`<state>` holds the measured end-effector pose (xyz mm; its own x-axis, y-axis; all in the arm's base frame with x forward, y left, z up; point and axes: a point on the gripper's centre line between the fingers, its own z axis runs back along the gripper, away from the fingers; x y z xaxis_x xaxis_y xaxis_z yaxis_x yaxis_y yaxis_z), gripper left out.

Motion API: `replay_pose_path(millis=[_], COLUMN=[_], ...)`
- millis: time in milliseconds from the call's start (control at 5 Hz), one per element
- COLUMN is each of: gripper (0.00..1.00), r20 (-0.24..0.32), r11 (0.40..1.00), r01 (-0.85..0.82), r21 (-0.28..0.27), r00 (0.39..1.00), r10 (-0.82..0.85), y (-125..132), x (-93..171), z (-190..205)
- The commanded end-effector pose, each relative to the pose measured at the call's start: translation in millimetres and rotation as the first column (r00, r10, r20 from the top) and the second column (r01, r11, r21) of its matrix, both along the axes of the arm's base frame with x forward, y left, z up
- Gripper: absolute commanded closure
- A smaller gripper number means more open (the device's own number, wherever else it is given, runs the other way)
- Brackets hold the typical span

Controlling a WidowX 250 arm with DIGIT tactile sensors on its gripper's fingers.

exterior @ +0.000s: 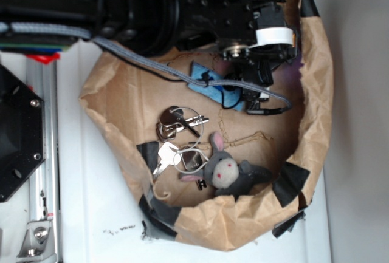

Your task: Grab the black box.

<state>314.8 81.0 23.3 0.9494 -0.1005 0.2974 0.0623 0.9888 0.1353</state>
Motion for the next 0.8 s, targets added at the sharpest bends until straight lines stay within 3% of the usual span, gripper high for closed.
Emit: replay_pose_path(millis=[0, 400, 600], gripper=[1.0, 1.0, 1.0], r20=[0.018, 0.003, -0.008], r11=[0.999, 0.994, 0.971], r01=[0.017, 0.01, 0.018], r21=[-0.032, -0.111, -0.237], r00=[1.0, 1.0, 1.0], r10=[-0.016, -0.01, -0.02], y=[-2.1, -8.6, -21.7], x=[0.1, -3.2, -22.8], z=[26.1, 50.2, 99.0])
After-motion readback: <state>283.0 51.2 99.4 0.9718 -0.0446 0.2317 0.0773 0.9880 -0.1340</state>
